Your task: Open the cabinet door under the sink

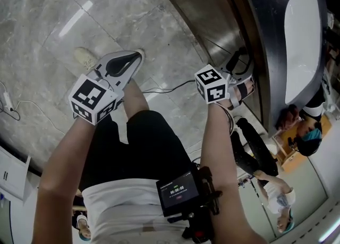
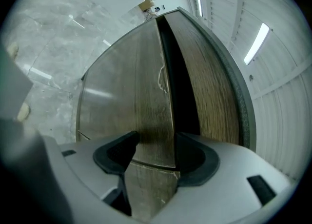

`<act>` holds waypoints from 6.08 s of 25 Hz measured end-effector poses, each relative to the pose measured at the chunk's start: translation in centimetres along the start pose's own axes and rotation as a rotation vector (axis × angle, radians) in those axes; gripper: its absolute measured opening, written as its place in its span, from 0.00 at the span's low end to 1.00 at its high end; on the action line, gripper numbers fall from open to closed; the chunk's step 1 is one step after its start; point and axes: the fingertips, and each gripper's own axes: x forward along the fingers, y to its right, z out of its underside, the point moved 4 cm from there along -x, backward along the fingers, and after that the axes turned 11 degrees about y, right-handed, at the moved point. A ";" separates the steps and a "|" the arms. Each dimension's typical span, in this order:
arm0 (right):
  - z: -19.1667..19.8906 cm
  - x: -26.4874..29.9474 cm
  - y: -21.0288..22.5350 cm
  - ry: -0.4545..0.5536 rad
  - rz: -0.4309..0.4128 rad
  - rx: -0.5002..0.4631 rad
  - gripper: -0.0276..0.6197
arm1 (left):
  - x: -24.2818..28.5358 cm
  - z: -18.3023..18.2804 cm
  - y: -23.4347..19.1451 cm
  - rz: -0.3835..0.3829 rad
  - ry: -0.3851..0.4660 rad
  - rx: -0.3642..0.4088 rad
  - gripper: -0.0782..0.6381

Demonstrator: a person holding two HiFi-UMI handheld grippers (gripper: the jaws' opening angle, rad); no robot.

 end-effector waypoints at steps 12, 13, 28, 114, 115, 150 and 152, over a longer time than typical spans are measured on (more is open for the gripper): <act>-0.4 -1.1 0.1 -0.008 -0.182 0.013 0.42 | -0.3 -0.1 -0.4 -0.004 0.015 -0.037 0.13; -0.4 -1.1 0.0 -0.001 -0.204 0.017 0.42 | -0.2 -0.1 -0.3 -0.003 0.017 -0.039 0.13; -0.3 -2.6 1.2 0.027 -0.482 0.095 0.37 | -1.7 1.0 0.7 0.004 0.000 -0.047 0.13; -25.8 -20.3 -9.2 -0.359 -1.138 1.428 0.22 | -25.8 -7.0 -7.0 -0.066 -0.007 -0.026 0.13; -26.4 -20.3 -9.3 -0.358 -1.133 1.440 0.22 | -26.0 -7.2 -7.1 -0.067 -0.006 -0.024 0.13; -36.9 -20.8 -8.1 -0.205 -1.099 1.815 0.27 | -37.6 -14.4 -4.6 -0.139 0.080 0.086 0.13; -36.8 -21.1 -6.9 -0.154 -1.102 1.855 0.27 | -37.8 -14.4 -4.9 -0.128 0.071 0.092 0.13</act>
